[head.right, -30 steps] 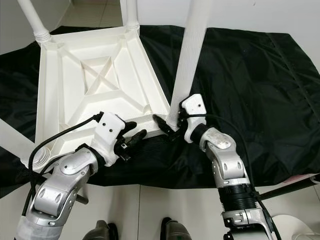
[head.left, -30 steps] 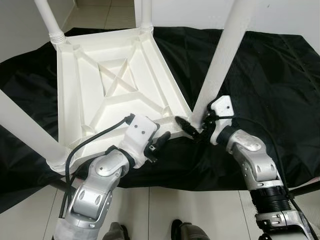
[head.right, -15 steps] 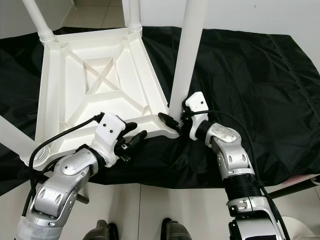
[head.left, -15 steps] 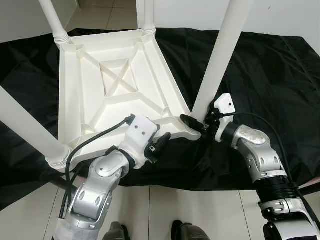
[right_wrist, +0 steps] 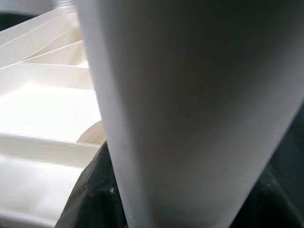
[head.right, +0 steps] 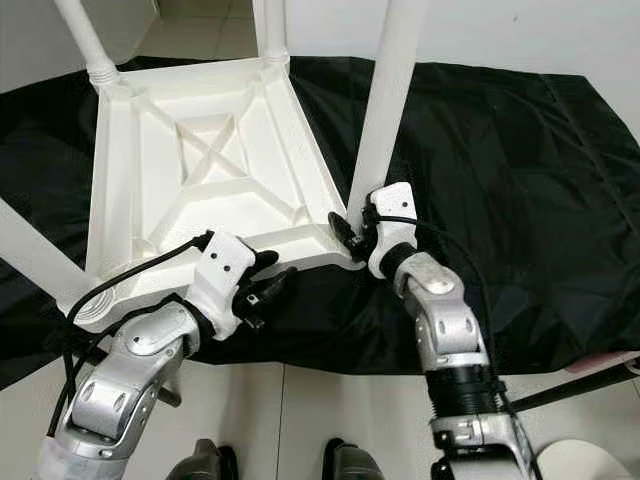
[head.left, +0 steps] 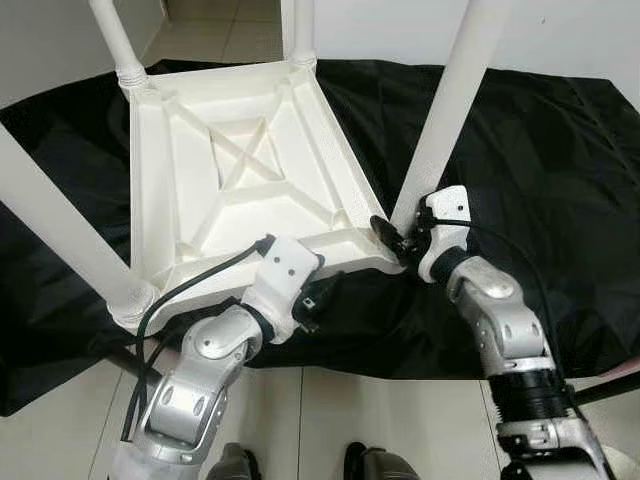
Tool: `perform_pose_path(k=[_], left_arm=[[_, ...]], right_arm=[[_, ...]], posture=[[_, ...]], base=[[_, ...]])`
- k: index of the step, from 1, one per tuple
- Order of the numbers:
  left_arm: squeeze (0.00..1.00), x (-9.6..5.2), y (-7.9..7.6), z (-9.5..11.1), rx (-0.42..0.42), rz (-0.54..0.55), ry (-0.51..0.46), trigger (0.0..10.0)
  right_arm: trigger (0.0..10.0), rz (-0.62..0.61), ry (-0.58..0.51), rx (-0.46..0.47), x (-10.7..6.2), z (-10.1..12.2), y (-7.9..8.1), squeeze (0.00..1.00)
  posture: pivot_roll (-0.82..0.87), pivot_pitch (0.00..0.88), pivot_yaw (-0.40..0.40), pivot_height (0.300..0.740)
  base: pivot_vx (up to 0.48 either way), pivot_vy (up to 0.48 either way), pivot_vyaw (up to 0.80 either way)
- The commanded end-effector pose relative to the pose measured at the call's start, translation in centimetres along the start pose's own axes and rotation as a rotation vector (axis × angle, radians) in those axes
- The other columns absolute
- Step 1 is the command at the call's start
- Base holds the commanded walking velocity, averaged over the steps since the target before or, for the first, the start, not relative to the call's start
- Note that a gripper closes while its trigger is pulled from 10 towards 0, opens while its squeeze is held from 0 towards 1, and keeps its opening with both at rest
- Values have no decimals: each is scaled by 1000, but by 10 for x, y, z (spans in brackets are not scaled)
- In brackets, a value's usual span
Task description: Building children table
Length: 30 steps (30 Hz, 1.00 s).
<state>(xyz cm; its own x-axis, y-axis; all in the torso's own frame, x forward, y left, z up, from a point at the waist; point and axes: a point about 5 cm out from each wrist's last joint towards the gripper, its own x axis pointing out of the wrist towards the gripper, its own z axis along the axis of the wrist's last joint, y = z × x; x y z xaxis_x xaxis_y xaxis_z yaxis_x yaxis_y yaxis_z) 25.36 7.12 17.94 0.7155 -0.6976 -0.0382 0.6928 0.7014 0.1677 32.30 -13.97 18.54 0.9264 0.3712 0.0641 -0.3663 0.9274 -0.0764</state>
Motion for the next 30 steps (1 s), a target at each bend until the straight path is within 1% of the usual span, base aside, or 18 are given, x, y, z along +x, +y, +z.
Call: perform_pose_path(k=[1, 4, 5, 6, 7, 11, 12, 16, 17, 20, 21, 22, 24, 26, 27, 28, 29, 30], left_arm=[[0, -1, 0, -3, -5, 36, 11, 10000], [0, -1, -1, -3, -8, 33, 13, 10000], [0, -1, -1, -3, -8, 33, 13, 10000], [0, -1, -1, -3, -8, 32, 13, 10000], [0, -1, -1, -3, -8, 32, 13, 10000], [0, -1, -1, -3, -8, 34, 11, 10000], [0, -1, -1, -3, -9, 34, 12, 10000], [0, -1, -2, -4, -8, 32, 13, 10000], [0, -2, -2, -4, -7, 33, 14, 10000], [0, -2, 0, -3, -8, 42, 12, 10000], [0, -2, 2, -2, -6, 50, 10, 10000], [0, -2, 2, -2, -6, 50, 10, 10000], [0, -3, 3, -2, -5, 56, 10, 10000], [0, -3, 3, -2, -4, 58, 9, 10000], [0, -3, 4, -2, -5, 60, 9, 10000], [0, -3, 4, -2, -5, 60, 9, 10000], [0, -3, 4, -2, -6, 60, 10, 10000], [0, -3, 4, -2, -6, 60, 10, 10000]], right_arm=[[10000, -103, 44, 24, -6, -9, -1, 0], [10000, -344, 26, 53, -14, -12, 13, 0], [10000, -344, 26, 53, -14, -12, 13, 0], [10000, -405, 24, 59, -16, -12, 16, 0], [10000, -405, 24, 59, -16, -12, 16, 0], [10000, -462, -5, 93, -16, -6, 28, 0], [10000, -445, -21, 80, -16, -2, 30, 0], [10000, -401, -53, 111, -17, 2, 30, 0], [10000, -397, -58, 106, -19, 3, 28, 1000], [10000, -396, -73, 101, -21, 5, 25, 1000], [10000, -358, -105, 91, -22, 6, 19, 1000], [10000, -358, -105, 91, -22, 6, 19, 1000], [10000, -292, -121, 88, -23, 3, 12, 1000], [10000, -263, -121, 95, -23, 0, 9, 1000], [10000, -208, -104, 103, -24, -4, 7, 380], [10000, -208, -104, 103, -24, -4, 7, 380], [10000, -151, -94, 90, -24, -8, 4, 0], [10000, -151, -94, 90, -24, -8, 4, 0]], posture=[[-56, 161, 13, 740], [-58, 160, 14, 740], [-58, 160, 14, 740], [-57, 162, 13, 740], [-57, 162, 13, 740], [-55, 161, 13, 740], [-55, 162, 14, 740], [-57, 164, 10, 740], [-56, 164, 10, 740], [-53, 166, 7, 740], [-52, 168, 5, 740], [-52, 168, 5, 740], [-53, 168, 5, 740], [-53, 168, 5, 740], [-53, 166, 7, 740], [-53, 166, 7, 740], [-53, 164, 7, 740], [-53, 164, 7, 740]], base=[[0, 0, 0], [0, 0, 0], [0, 0, 0], [0, 0, 0], [0, 0, 0], [0, 0, 0], [0, 0, 0], [0, 0, 0], [0, 0, 0], [0, 0, 0], [0, 0, 0], [0, 0, 0], [0, 0, 0], [0, 0, 0], [0, 0, 0], [0, 0, 0], [0, 0, 0], [0, 0, 0]])
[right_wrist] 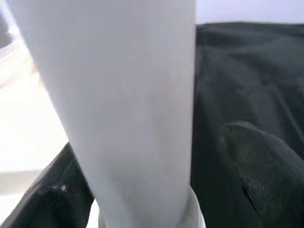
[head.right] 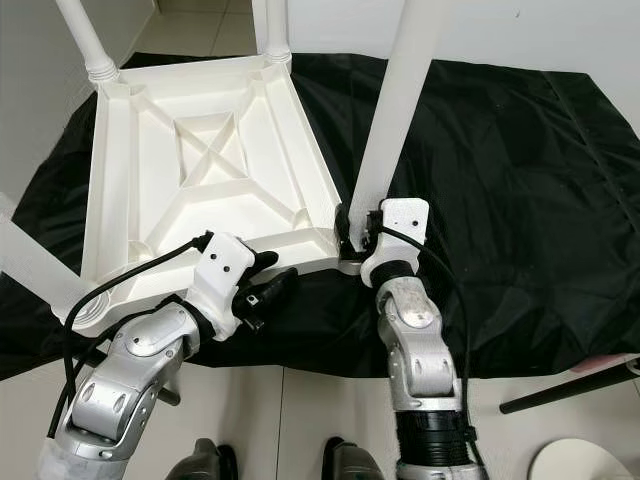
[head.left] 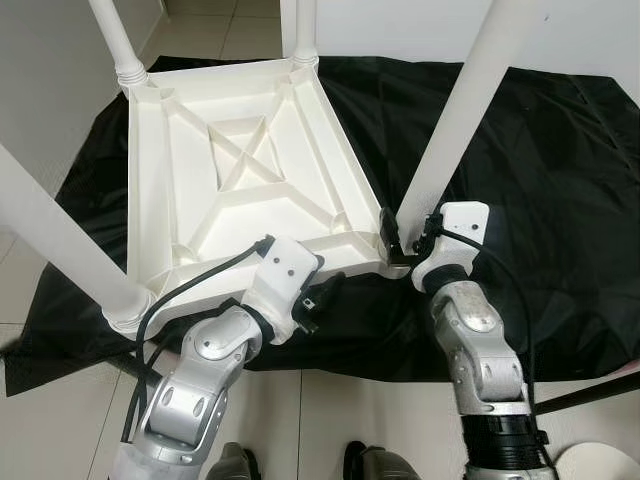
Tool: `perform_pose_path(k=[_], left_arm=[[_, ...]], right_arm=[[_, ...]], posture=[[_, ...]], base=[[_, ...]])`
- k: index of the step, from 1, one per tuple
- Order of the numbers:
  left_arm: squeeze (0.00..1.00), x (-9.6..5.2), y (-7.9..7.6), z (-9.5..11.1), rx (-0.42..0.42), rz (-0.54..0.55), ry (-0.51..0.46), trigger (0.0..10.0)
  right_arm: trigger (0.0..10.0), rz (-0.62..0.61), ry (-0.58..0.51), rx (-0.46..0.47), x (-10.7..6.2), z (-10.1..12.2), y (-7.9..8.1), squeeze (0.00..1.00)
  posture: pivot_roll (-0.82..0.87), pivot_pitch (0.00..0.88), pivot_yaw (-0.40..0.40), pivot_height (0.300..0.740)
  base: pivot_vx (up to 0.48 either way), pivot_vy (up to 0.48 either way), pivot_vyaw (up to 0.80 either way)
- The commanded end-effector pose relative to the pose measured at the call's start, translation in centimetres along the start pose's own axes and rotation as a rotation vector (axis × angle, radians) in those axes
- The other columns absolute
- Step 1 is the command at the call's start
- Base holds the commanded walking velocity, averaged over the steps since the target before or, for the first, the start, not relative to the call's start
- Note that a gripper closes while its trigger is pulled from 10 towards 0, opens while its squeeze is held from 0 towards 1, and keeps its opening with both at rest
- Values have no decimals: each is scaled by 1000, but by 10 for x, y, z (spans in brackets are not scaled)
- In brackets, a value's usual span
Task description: Building children table
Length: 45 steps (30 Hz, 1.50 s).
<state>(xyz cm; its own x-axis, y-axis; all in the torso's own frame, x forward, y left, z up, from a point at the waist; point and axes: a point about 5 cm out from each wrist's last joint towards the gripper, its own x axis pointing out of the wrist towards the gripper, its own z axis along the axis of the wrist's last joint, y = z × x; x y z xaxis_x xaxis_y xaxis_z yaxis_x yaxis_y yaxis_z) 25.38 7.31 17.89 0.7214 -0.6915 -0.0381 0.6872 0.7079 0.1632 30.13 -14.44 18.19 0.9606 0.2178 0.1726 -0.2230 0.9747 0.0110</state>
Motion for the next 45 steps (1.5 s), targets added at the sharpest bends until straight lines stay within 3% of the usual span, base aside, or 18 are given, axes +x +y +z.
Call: perform_pose_path(k=[1, 4, 10, 20, 21, 22, 23, 31, 32, 34, 35, 38, 43, 45], left_arm=[[0, -1, 2, -1, 0, 47, 6, 10000], [0, 1, 2, -1, 4, 38, 5, 10000], [0, 2, 4, 1, 12, 40, 2, 10000], [0, -1, 5, 1, 15, 49, 6, 10000], [0, -2, 5, 1, 15, 51, 7, 10000], [0, -2, 5, 1, 15, 51, 7, 10000], [0, -2, 5, 1, 15, 54, 9, 10000], [0, -3, 5, 1, 13, 51, 11, 10000], [0, -3, 5, 1, 14, 50, 11, 10000], [0, -3, 5, 1, 14, 50, 11, 10000], [0, -2, 6, 1, 15, 51, 11, 10000], [0, -2, 8, 2, 18, 54, 11, 10000], [0, -2, 8, 2, 19, 54, 11, 10000], [0, -1, 9, 4, 17, 59, 4, 10000]], right_arm=[[10000, 88, 30, 11, -1, -9, -4, 0], [10000, 278, 39, -52, 5, -10, -7, 0], [10000, 440, 57, -139, 18, -10, -5, 0], [10000, 523, 80, -179, 25, -17, -8, 0], [4078, 540, 82, -181, 26, -18, -10, 0], [4078, 540, 82, -181, 26, -18, -10, 0], [0, 555, 82, -178, 27, -19, -12, 0], [0, 570, 82, -158, 27, -23, -18, 0], [667, 571, 87, -146, 28, -23, -19, 0], [667, 571, 87, -146, 28, -23, -19, 0], [10000, 556, 95, -129, 28, -23, -20, 0], [10000, 494, 89, -81, 28, -20, -21, 0], [10000, 433, 101, -93, 27, -21, -20, 0], [10000, 290, 121, -80, 28, -22, -16, 0]], posture=[[-56, 165, 8, 740], [-58, 162, 15, 740], [-53, 158, 19, 740], [-31, 158, 15, 740], [-25, 159, 14, 740], [-25, 159, 14, 740], [-24, 159, 14, 740], [-24, 160, 27, 740], [-25, 159, 28, 740], [-25, 159, 28, 740], [-26, 160, 28, 740], [-26, 161, 27, 740], [-28, 162, 27, 740], [-28, 168, 24, 740]], base=[[0, 0, 0], [0, 0, 0], [0, 0, 0], [0, 0, 0], [0, 0, 0], [0, 0, 0], [0, 0, 0], [0, 0, 0], [0, 0, 0], [0, 0, 0], [0, 0, 0], [0, 0, 0], [0, 0, 0], [0, 0, 0]])
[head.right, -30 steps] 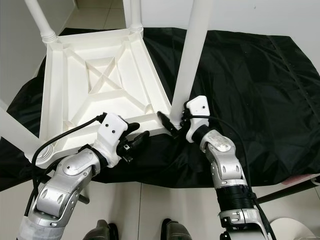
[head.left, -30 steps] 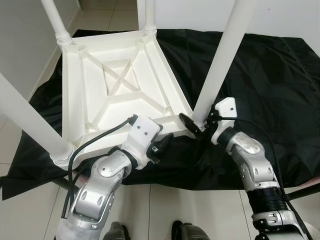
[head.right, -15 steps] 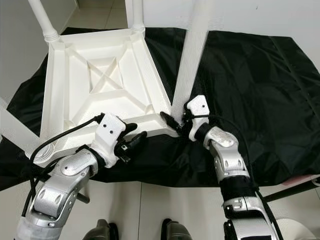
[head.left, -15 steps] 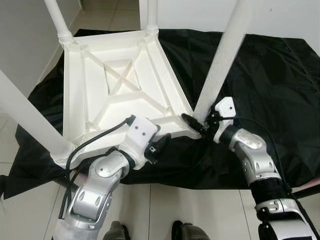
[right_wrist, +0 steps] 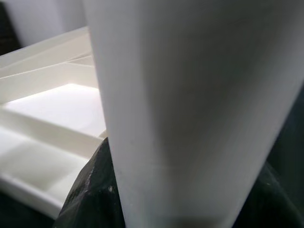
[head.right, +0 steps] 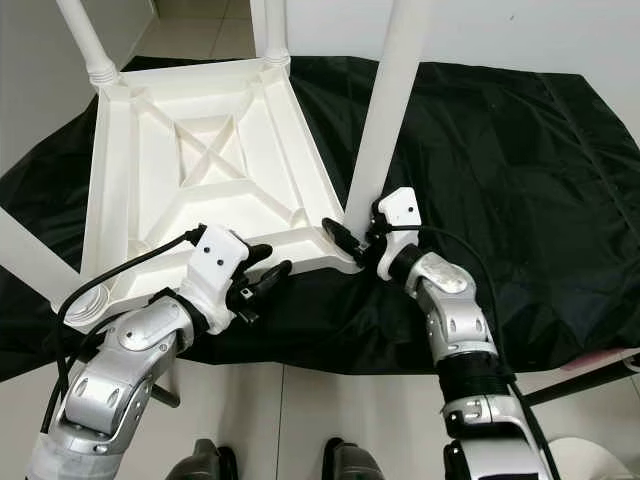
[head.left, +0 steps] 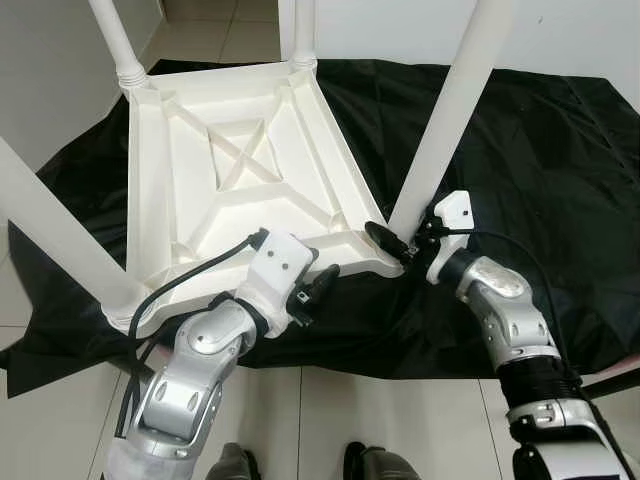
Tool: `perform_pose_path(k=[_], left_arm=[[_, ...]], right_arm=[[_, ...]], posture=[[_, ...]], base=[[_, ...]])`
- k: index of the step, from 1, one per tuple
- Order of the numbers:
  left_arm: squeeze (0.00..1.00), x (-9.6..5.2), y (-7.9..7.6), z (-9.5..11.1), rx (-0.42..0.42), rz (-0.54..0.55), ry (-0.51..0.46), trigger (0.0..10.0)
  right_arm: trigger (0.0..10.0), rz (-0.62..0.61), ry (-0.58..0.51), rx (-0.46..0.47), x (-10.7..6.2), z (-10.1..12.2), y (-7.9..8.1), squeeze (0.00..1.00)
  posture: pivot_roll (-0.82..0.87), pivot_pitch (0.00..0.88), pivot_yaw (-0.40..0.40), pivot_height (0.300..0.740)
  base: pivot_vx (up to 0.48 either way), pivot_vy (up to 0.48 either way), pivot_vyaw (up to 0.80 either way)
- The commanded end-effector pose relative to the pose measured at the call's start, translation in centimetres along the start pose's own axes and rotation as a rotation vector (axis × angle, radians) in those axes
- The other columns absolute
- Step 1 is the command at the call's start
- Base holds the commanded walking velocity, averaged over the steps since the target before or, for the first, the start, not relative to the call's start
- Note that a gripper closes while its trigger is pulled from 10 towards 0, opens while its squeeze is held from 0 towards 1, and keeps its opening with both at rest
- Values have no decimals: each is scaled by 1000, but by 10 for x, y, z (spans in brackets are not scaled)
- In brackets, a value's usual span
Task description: Building children table
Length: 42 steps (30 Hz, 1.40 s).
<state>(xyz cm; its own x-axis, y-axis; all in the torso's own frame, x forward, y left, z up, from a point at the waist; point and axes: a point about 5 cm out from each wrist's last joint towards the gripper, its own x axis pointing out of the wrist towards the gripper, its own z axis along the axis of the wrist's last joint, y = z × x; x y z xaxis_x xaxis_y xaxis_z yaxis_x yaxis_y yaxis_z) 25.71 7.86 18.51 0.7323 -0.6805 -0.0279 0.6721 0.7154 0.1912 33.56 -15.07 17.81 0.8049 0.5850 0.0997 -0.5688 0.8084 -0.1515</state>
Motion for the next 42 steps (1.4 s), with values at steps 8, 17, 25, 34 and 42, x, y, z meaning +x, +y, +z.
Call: perform_pose_path(k=[8, 17, 25, 34, 42], left_arm=[[0, 1, 0, -3, -16, 38, 14, 10000], [0, 2, 2, -2, -19, 43, 9, 10000], [0, 3, 3, -2, -15, 47, 7, 10000], [0, 3, 3, -1, -12, 47, 0, 10000], [0, -2, 2, -4, 11, 25, 15, 10000]], right_arm=[[10000, -419, 78, 172, 0, -14, 24, 0], [10000, -604, 85, 197, 8, -14, 53, 0], [10000, -547, 12, 169, 6, -1, 50, 1000], [10000, -244, -76, 148, 2, 13, 38, 0], [10000, 1, -88, 8, 4, 16, 28, 0]], posture=[[-41, 166, 24, 740], [-33, 156, 27, 740], [-39, 155, 26, 740], [-30, 159, 17, 740], [-19, 159, 28, 740]], base=[[0, 0, 0], [0, 0, 0], [0, 0, 0], [0, 0, 0], [0, 0, 0]])
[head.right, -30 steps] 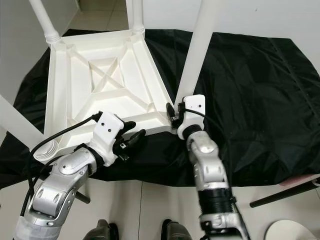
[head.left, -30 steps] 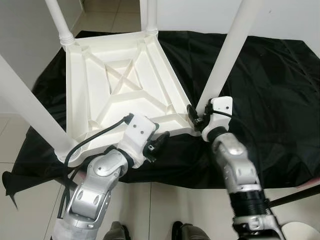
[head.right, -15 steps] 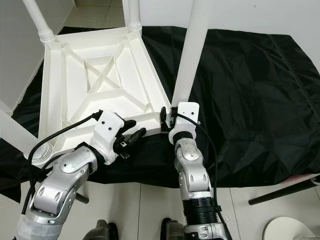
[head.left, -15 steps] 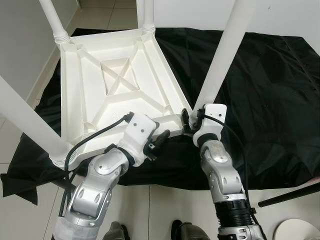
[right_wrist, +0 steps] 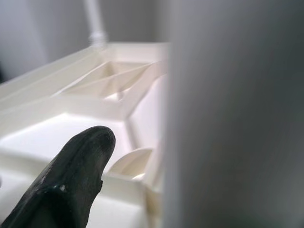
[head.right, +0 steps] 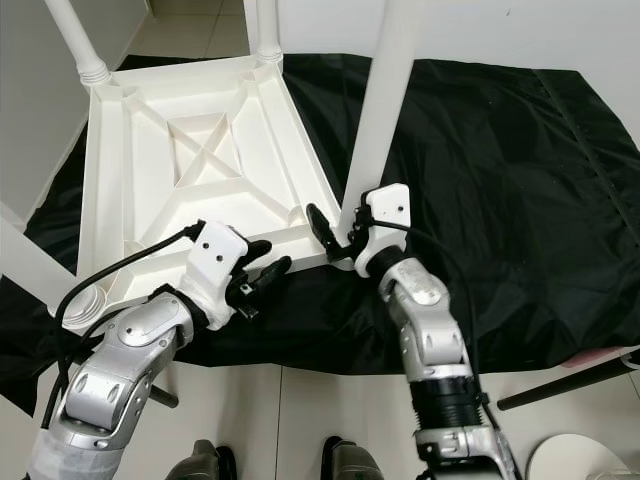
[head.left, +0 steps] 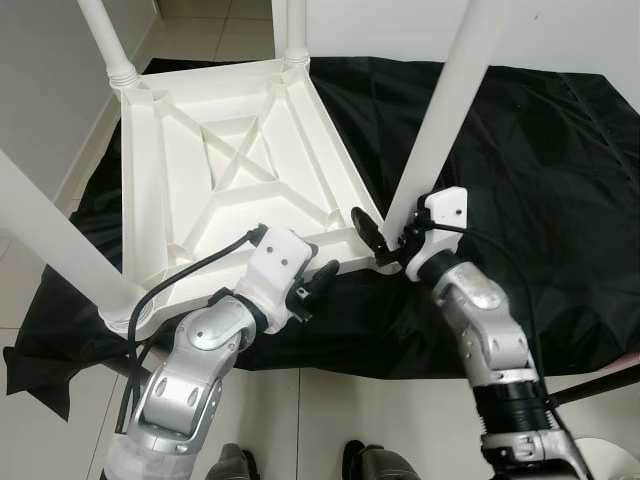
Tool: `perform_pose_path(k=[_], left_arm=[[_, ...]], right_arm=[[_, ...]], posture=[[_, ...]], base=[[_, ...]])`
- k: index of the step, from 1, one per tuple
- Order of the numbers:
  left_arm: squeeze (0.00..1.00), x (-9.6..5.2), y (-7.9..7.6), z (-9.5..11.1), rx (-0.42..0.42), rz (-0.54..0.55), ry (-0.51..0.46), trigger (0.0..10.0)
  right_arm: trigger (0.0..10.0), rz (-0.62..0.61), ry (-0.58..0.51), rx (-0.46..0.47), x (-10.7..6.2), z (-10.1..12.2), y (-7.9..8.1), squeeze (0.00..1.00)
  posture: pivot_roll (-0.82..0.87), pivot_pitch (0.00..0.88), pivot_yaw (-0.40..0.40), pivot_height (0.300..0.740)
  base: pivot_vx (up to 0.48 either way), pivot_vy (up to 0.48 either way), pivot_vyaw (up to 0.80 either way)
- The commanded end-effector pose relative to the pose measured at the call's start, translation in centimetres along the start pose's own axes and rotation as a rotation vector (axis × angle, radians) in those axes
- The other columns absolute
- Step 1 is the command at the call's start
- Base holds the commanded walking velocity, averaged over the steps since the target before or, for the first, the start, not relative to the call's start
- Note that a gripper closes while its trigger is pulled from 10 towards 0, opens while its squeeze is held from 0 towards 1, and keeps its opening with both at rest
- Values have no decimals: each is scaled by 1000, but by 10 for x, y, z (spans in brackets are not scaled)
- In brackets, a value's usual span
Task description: Building children table
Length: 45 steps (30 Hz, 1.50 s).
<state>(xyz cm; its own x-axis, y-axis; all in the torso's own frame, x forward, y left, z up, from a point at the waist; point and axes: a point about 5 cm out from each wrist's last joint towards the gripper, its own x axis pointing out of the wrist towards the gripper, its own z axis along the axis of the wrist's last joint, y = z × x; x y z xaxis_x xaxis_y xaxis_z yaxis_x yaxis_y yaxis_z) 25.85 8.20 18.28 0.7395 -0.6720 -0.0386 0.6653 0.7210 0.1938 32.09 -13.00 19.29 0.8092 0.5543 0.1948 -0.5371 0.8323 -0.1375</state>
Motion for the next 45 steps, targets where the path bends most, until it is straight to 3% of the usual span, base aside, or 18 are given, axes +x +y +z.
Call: perform_pose_path(k=[1, 5, 9, 10, 11, 13, 15, 16, 23, 25, 30, 34, 37, 41, 45], left_arm=[[0, -1, -2, -2, 12, 9, 5, 10000], [0, -1, -3, -3, 40, -15, 15, 10000], [0, 1, -3, -2, 43, -8, 12, 10000], [0, 2, -2, -1, 43, 0, 9, 10000], [0, 2, -2, -1, 43, 0, 9, 10000], [0, 3, -2, 1, 38, 8, 1, 10000], [0, 4, -3, 1, 37, 8, 0, 10000], [0, 4, -4, 1, 36, 7, -1, 10000], [0, 3, -6, 0, 30, 1, -2, 10000], [0, 4, -8, 0, 27, -8, -2, 10000], [0, 5, -10, -1, 26, -18, -2, 10000], [0, 6, -11, -2, 19, -21, -2, 10000], [0, 6, -12, -2, 19, -22, -2, 10000], [0, 6, -14, -4, 11, -22, 1, 10000], [0, 6, -15, -5, 9, -23, 2, 10000]], right_arm=[[10000, 91, 22, -11, 4, -6, 5, 0], [10000, 176, 89, -114, 11, -17, -3, 0], [10000, 207, 106, -121, 12, -19, -6, 0], [8235, 231, 120, -106, 13, -21, -7, 0], [8235, 231, 120, -106, 13, -21, -7, 0], [941, 268, 140, -99, 13, -26, -10, 0], [941, 275, 147, -95, 12, -28, -11, 0], [0, 281, 149, -97, 11, -30, -13, 0], [0, 290, 155, -84, 7, -33, -15, 0], [10000, 258, 176, -60, 4, -36, -18, 0], [10000, 203, 169, -36, 2, -36, -20, 0], [10000, 4, 188, -36, 0, -36, -26, 0], [10000, -64, 185, -13, -1, -36, -25, 0], [10000, -216, 177, 47, -5, -38, -12, 0], [10000, -289, 172, 54, -7, -38, -7, 0]], posture=[[-19, 156, 32, 740], [-14, 153, 33, 740], [-8, 149, 29, 740], [-4, 145, 27, 740], [-4, 145, 27, 740], [3, 138, 23, 740], [3, 138, 23, 740], [4, 135, 21, 740], [-3, 126, 21, 740], [-12, 123, 20, 740], [-14, 123, 21, 740], [-27, 120, 12, 740], [-30, 120, 11, 740], [-38, 119, 3, 740], [-39, 117, 1, 740]], base=[[0, 0, 0], [0, 0, 0], [0, 0, 0], [0, 0, 0], [0, 0, 0], [0, 0, 0], [0, 0, 0], [0, 0, 0], [0, 0, 0], [0, 0, 0], [0, 0, 0], [0, 0, 0], [0, 0, 0], [0, 0, 0], [0, 0, 0]])
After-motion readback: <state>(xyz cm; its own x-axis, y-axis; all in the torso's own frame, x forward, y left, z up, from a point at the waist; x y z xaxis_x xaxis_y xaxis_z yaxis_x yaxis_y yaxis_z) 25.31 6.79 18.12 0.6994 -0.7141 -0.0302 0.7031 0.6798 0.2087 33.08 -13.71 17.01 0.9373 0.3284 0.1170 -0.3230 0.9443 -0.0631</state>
